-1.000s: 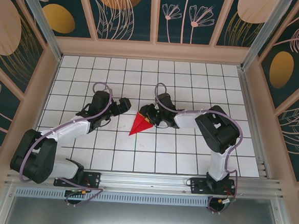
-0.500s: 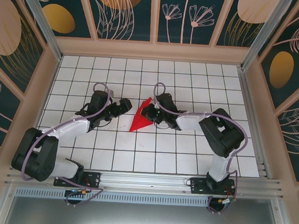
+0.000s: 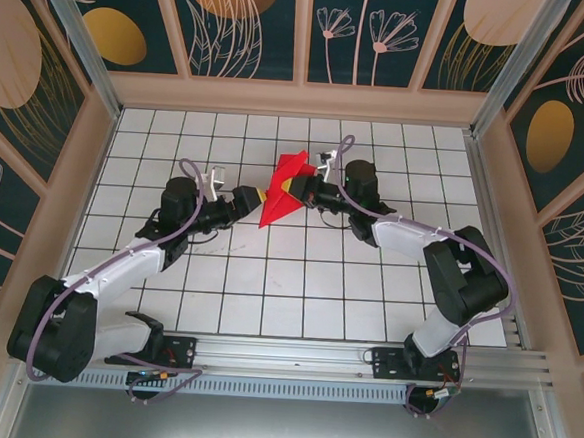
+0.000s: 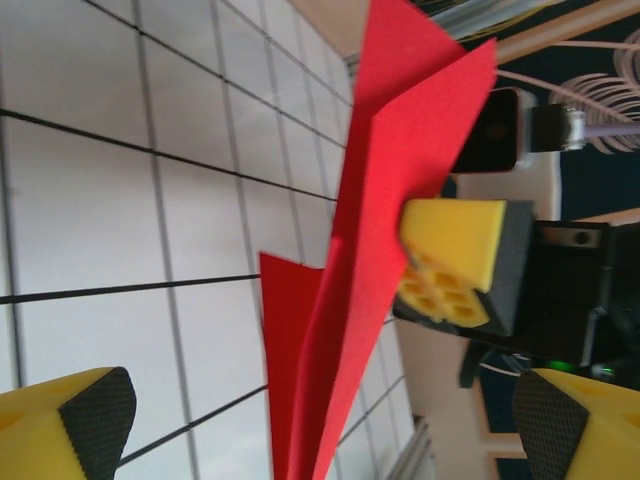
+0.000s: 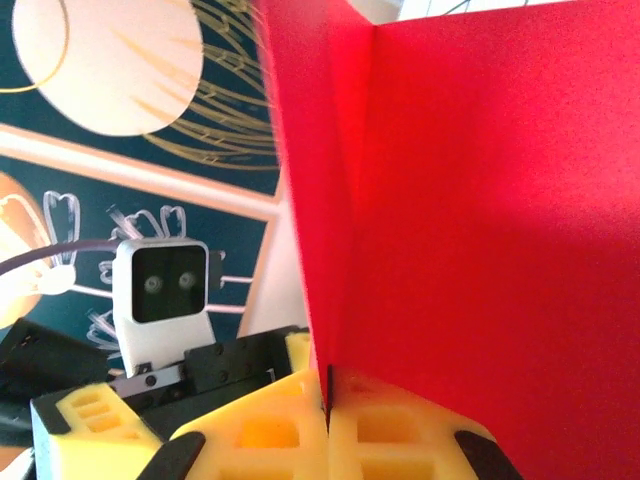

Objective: Fold a paper plane with a square sheet of paper (pick it up from the middle)
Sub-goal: Turn over the paper at the center of the table.

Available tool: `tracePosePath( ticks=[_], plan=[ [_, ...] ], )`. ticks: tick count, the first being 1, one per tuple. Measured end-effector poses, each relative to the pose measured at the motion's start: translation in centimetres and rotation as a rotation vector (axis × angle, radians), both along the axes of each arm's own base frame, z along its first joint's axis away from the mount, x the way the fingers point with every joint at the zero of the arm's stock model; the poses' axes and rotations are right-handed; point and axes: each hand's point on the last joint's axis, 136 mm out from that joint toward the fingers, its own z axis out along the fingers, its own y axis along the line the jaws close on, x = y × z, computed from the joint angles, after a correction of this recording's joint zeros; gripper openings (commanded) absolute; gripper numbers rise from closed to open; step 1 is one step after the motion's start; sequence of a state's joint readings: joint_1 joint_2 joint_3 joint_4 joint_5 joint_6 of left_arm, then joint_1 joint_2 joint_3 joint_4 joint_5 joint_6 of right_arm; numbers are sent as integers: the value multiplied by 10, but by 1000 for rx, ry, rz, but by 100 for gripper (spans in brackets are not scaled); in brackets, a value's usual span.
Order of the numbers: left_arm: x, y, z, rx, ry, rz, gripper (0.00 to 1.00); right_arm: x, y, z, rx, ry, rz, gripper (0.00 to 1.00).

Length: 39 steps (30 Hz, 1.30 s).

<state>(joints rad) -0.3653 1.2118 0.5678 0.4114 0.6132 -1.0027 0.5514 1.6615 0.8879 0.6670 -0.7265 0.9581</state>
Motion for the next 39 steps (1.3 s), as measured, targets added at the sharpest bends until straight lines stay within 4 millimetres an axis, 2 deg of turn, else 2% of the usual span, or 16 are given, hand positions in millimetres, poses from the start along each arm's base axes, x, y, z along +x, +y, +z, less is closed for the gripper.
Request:
tracePosePath(
  ticks=[5,9,16,19,24,29,32,36,39],
  plan=[
    [1,-8,11,-61,-26,-41,97,-7,4,10,51,12,50,7],
    [2,-13,13,-94,-18,-67,88,-10,7,11,73,32,74,7],
    [3,-18,19,-135,-29,-92,62,-14,17,2,89,87,112,7],
    [3,-19,16,-136,-19,-94,51,-14,19,-4,92,115,121,7],
    [5,-19,8,-120,-6,-91,27,-15,20,-6,95,125,132,10],
    [9,-16,-6,-61,25,-65,11,-14,20,-10,71,132,133,27],
    [17,-12,-11,7,29,-33,7,-11,16,-19,24,148,105,38],
    [31,0,-19,149,34,32,5,1,-6,-25,-69,141,3,52],
    [43,18,-22,305,35,105,5,16,-30,-23,-166,108,-123,62]
  ],
)
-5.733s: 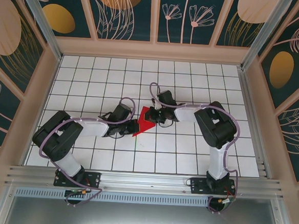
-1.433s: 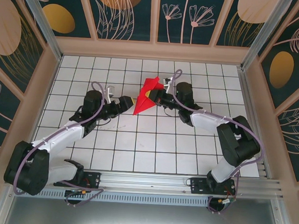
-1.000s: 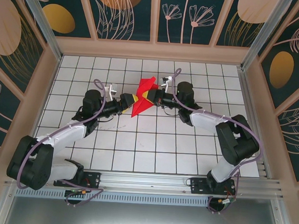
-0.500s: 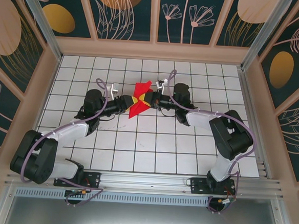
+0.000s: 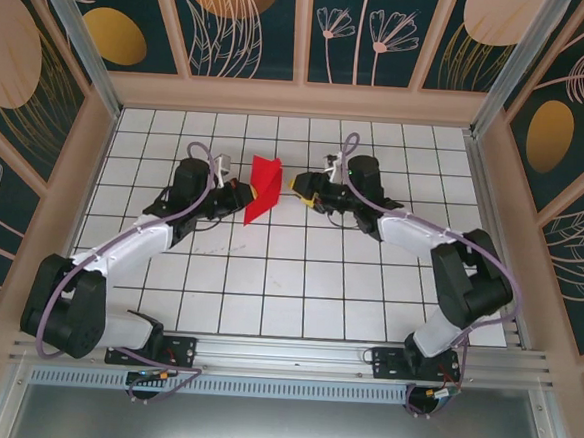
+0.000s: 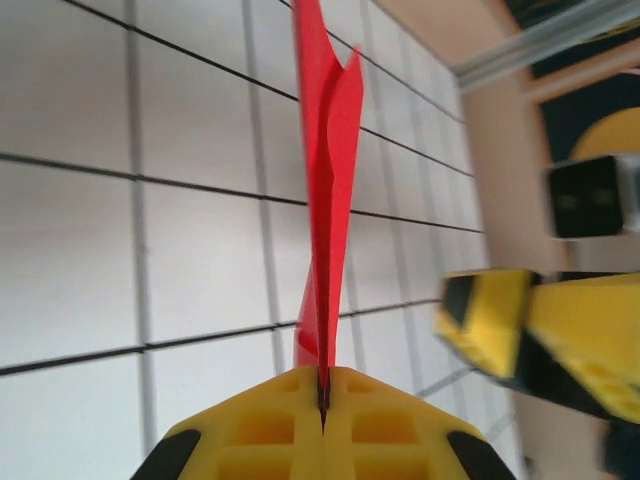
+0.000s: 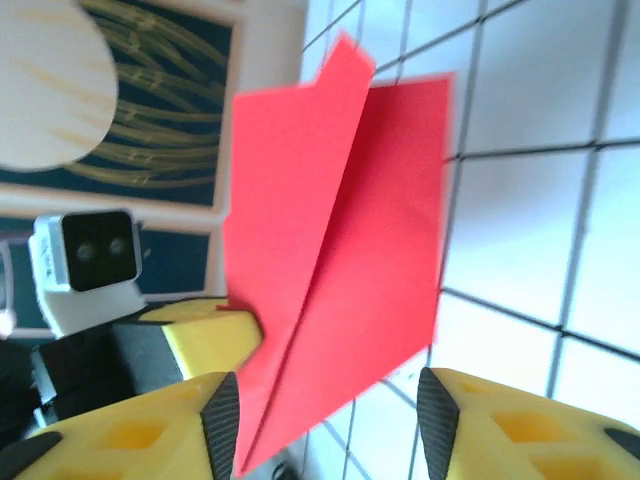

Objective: Fold a paper plane with a square sheet of paper (pick it up from the middle)
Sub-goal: Turn over the paper at the center of the table.

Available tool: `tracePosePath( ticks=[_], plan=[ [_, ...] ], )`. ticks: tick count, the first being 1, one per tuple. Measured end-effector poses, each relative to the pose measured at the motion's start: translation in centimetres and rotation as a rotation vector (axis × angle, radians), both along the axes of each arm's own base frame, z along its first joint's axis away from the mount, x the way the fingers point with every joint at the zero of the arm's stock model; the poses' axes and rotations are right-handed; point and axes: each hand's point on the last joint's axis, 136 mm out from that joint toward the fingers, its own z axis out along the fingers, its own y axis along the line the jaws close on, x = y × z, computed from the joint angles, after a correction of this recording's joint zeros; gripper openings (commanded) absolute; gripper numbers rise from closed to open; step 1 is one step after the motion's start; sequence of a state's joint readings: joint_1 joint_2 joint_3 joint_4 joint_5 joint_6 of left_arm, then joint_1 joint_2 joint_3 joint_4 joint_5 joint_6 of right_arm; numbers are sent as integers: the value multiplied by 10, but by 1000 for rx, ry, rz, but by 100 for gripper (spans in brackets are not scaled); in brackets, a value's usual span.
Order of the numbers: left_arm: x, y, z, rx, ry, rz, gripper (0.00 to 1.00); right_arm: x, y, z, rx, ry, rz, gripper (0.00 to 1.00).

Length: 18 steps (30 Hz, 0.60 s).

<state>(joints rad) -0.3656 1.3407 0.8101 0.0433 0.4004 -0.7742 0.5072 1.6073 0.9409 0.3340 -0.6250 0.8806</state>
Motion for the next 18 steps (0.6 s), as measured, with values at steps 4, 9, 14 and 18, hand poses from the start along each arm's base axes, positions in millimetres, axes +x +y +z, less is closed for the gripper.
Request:
tracePosePath(
  ticks=[4,9,14,18],
  plan=[
    [11,29,2,214,-1,91,5,10,-28,6,-143,-64,-137,72],
    [17,59,3,506,15,206,5,14,-53,5,-259,-102,-242,76],
    [15,76,-22,820,77,271,6,14,-69,-6,-331,-97,-299,76],
    [6,79,-55,986,150,244,17,13,-80,-19,-379,-76,-334,76]
  ],
)
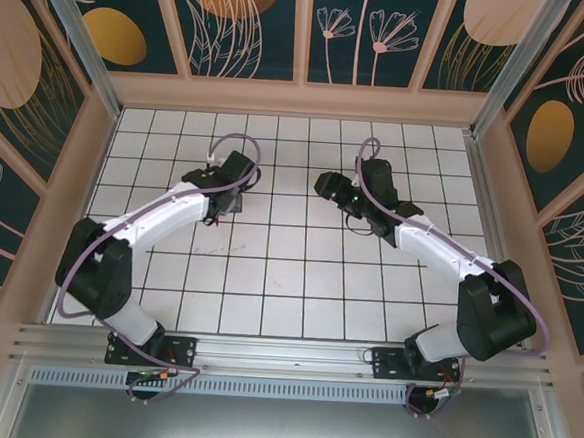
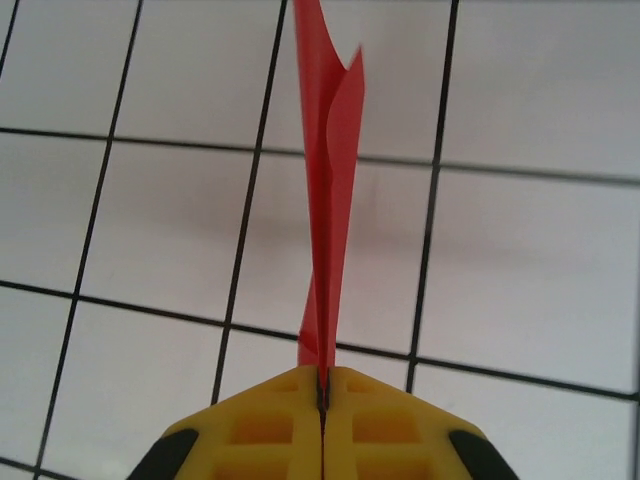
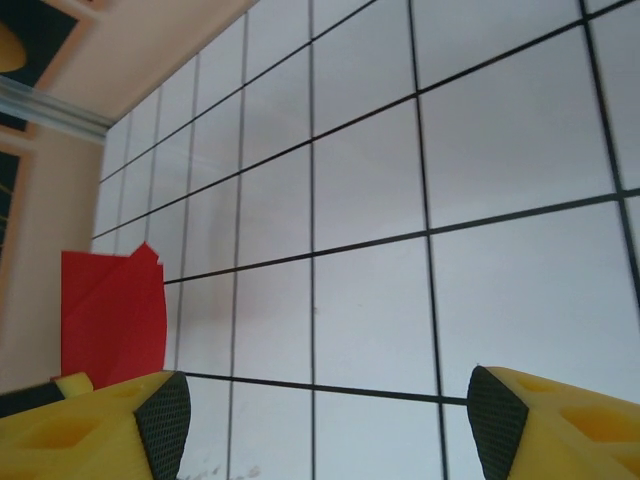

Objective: Fold a paper plane with a square sheet of paper (pick it up from the middle)
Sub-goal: Turn over the paper at the center of the table.

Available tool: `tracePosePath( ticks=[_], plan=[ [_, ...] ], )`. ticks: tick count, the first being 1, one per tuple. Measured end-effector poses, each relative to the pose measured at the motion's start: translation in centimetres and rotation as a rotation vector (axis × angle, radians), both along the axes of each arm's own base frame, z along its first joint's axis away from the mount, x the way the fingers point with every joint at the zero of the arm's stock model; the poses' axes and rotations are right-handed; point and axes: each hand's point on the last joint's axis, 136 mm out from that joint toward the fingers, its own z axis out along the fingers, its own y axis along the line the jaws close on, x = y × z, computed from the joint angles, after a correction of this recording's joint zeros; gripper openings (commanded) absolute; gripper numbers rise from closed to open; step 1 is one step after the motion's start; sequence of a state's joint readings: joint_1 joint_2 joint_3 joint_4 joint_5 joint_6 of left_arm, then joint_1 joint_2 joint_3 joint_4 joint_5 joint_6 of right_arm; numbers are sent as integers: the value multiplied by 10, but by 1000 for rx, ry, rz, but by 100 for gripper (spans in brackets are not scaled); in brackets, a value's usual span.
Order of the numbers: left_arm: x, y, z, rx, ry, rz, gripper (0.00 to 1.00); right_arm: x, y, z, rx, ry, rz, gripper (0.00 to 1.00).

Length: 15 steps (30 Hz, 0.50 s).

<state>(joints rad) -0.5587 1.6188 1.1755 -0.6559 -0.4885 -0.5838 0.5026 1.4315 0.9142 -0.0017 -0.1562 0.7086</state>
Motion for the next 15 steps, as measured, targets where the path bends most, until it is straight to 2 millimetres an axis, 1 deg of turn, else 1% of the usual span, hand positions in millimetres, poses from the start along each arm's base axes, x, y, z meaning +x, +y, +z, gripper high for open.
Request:
tracePosePath(
  ticks=[2,4,7,9,10,13,15],
  plan=[
    [-2,-10,-13,-15,36,-20,24,-3,-4,-6,-2,10,-11,76],
    [-1,-26,-20,-91,49,-50,36,-7,-10,-16,3,29,-23,76],
    [3,-54,-23,-237,44,-98,54,-13,-16,-33,18,73,-40,76],
    [5,-70,-21,-320,37,-129,65,-18,-17,-41,27,97,-42,75],
    [7,-78,-19,-355,32,-143,68,-19,-17,-43,33,105,-40,76],
    [12,-96,-12,-442,16,-187,73,-20,-13,-41,60,107,-31,75],
    [14,-102,-9,-490,11,-202,78,-20,-10,-39,70,99,-24,75]
  ],
)
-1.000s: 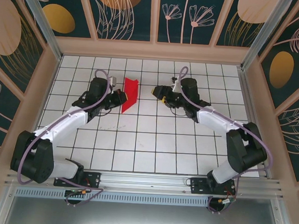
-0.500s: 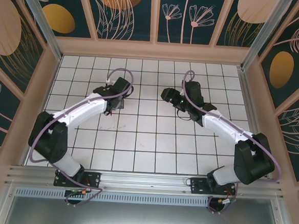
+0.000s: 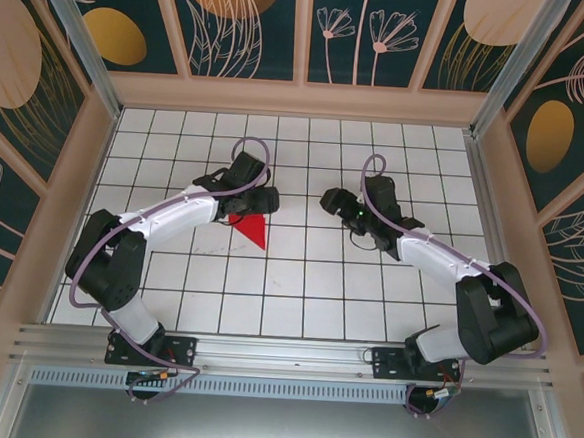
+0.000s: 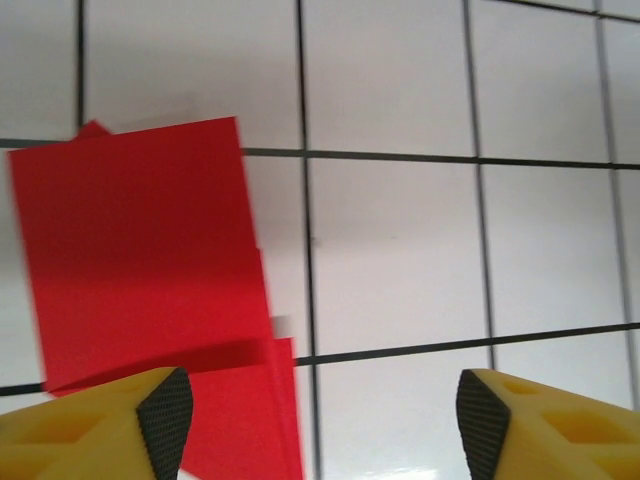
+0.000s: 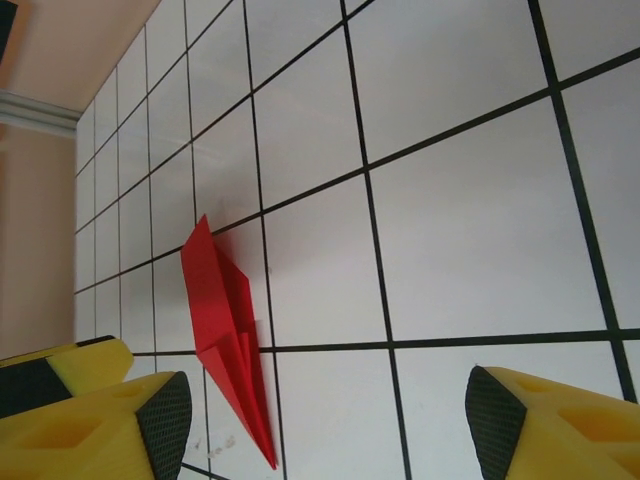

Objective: Fold a paper plane with a square sheet of paper (pick it up from the middle)
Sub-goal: Turn over the paper at the center of the table, then move the paper to the center of the table.

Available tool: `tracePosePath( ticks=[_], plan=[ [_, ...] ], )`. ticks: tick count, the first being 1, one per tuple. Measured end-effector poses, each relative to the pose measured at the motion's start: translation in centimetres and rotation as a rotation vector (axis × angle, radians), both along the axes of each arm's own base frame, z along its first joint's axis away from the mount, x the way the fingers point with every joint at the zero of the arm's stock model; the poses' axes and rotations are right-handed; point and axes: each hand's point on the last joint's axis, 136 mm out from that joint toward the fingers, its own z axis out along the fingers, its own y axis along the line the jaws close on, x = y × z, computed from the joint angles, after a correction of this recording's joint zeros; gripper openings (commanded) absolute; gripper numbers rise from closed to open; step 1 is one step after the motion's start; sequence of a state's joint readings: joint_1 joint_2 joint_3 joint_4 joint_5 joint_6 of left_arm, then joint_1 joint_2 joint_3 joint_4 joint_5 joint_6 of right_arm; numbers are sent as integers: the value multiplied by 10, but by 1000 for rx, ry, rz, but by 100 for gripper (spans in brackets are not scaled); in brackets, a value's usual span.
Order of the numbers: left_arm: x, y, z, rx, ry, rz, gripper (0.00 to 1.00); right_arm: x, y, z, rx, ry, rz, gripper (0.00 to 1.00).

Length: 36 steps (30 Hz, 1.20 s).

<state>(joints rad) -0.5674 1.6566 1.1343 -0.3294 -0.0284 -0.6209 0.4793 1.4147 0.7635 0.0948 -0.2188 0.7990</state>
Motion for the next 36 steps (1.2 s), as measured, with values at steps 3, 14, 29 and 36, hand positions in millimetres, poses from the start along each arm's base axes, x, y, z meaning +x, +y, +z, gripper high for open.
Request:
tracePosePath(
  ticks=[3,14,29,36],
  plan=[
    [1,3,3,-70,-5,9,84,-4,12,0,2,-8,30,73],
    [-3,85,13,-165,-55,255,99,-29,149,-25,-37,37,304,46],
    [-25,142,-13,-193,-21,484,98,-16,217,-77,-114,125,371,38],
    [-25,142,-13,-196,-21,487,98,-22,208,-99,-185,159,401,38]
  ],
)
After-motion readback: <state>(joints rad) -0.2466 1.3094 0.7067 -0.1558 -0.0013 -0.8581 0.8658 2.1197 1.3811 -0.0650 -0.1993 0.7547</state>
